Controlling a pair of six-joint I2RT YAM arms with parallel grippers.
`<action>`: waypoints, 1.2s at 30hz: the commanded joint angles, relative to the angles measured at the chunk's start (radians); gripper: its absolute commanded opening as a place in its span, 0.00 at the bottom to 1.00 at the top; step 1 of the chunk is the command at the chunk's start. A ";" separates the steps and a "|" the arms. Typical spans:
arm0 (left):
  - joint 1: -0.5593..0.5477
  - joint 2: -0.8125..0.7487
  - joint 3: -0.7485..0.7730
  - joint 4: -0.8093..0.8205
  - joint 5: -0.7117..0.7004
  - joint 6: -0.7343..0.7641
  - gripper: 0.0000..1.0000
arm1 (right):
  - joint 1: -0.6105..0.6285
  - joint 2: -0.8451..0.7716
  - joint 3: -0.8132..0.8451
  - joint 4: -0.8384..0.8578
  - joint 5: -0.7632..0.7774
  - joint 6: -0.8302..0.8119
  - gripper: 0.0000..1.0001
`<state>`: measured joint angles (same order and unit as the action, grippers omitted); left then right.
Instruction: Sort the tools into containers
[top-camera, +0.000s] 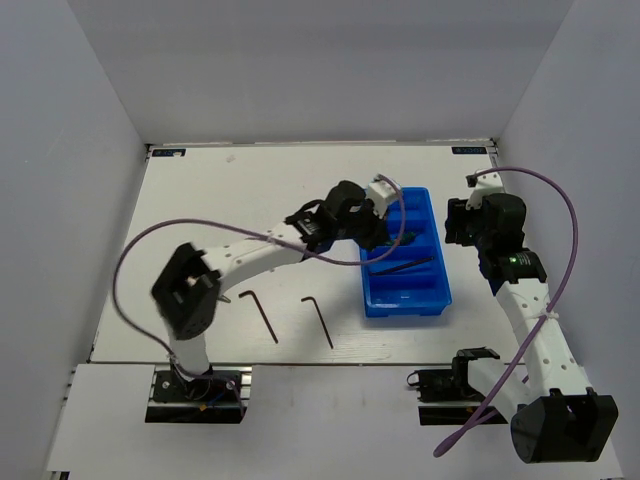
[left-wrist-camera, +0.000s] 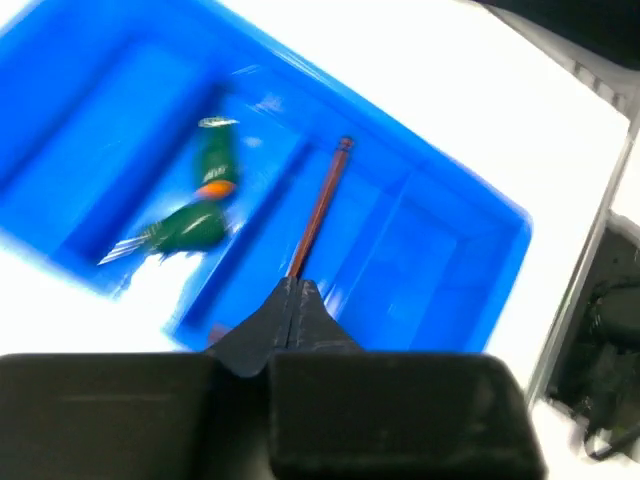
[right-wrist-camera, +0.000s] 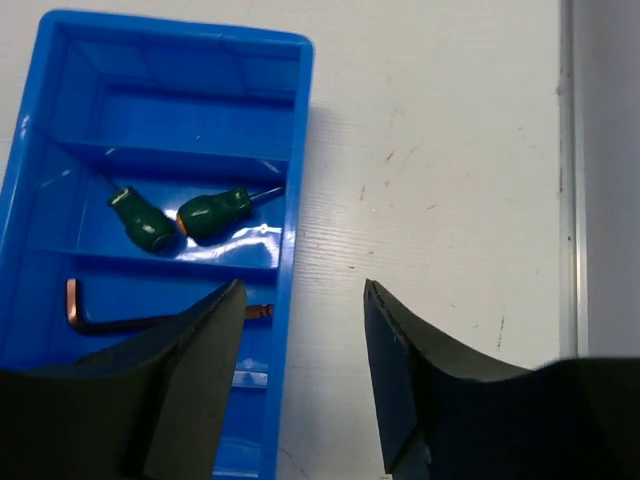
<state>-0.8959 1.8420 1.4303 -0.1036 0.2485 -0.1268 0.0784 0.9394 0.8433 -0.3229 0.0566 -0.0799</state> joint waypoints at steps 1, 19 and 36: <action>0.008 -0.226 -0.065 -0.186 -0.452 -0.250 0.00 | -0.003 -0.013 0.042 -0.022 -0.118 -0.029 0.55; 0.170 -0.647 -0.703 -0.792 -0.643 -1.059 0.48 | 0.027 0.075 0.063 -0.133 -0.594 -0.095 0.36; 0.222 -0.405 -0.712 -0.596 -0.531 -0.965 0.40 | 0.031 0.047 0.046 -0.123 -0.561 -0.087 0.36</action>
<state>-0.6876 1.4281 0.7349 -0.7277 -0.2974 -1.1000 0.1097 1.0119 0.8612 -0.4545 -0.5003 -0.1650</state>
